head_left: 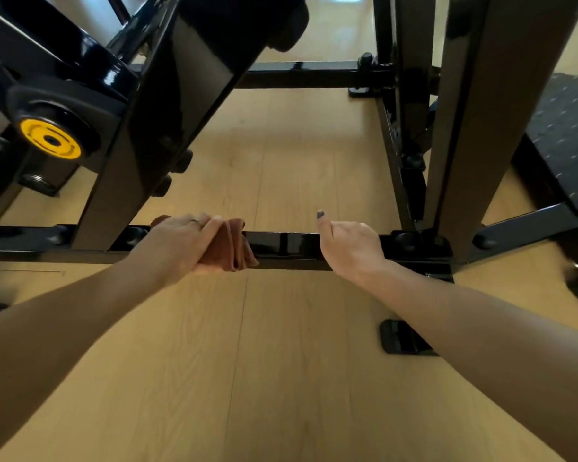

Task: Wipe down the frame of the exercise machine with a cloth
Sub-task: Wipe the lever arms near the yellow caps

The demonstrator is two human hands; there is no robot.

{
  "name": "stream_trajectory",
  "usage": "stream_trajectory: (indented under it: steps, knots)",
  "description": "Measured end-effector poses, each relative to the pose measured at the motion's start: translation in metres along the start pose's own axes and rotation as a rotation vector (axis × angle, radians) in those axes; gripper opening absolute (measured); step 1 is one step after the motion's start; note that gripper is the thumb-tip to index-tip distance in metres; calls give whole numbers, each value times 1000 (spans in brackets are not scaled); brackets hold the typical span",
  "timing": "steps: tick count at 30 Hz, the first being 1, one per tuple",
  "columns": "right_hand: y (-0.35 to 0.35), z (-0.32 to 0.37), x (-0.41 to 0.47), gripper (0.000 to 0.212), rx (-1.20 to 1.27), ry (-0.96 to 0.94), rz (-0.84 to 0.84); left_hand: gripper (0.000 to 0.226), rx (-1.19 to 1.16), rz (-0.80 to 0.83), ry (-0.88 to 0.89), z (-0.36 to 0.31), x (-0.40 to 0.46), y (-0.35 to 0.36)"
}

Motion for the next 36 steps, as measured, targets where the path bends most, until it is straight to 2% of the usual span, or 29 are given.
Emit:
stream_trajectory:
  steps: [4, 9, 11, 13, 15, 17, 20, 22, 26, 31, 33, 36]
  knots:
    - [-5, -2, 7, 77, 149, 120, 21, 86, -28, -23, 60, -53, 28, -14]
    - [-10, -12, 10, 63, 467, 286, -45, 76, 4, -117, 251, -173, 84, -33]
    - [-12, -18, 11, 60, 537, 321, -29, 76, -3, -156, 279, -171, 86, -33]
    - [-14, -18, 7, 60, 498, 254, 19, 78, -41, -175, 296, -148, 76, -30]
    - [-11, -12, 0, 52, 223, 68, 51, 79, -52, -147, 259, -116, 58, -22]
    - [-8, -4, -7, 39, -8, -78, -10, 80, -51, -83, 168, -71, 36, -13]
    - [-7, -3, -6, 38, -4, -60, 9, 86, -4, 1, 8, 4, -5, -3]
    - [-5, -3, -5, 39, 15, -52, 18, 88, 74, 32, -26, 20, -14, -1]
    - [-3, -2, -4, 53, -51, -97, 49, 84, 16, 65, -50, -18, 1, -11]
    - [-5, 1, 8, 73, 79, 89, 110, 71, 26, -112, 76, -115, 38, -21]
    - [-6, -1, 11, 75, 129, 132, 100, 70, 37, -151, 101, -138, 48, -21]
    - [-5, -5, 7, 68, 124, 96, 127, 68, 55, -160, 149, -124, 45, -18]
Point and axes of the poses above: each hand's wrist, its own x-axis towards the middle knuckle, its own y-axis out of the palm, z = x × y, the point moved 3 cm from there along x, towards the middle knuckle, and after that the axes turned 6 degrees about -z, right-handed, at the moved point
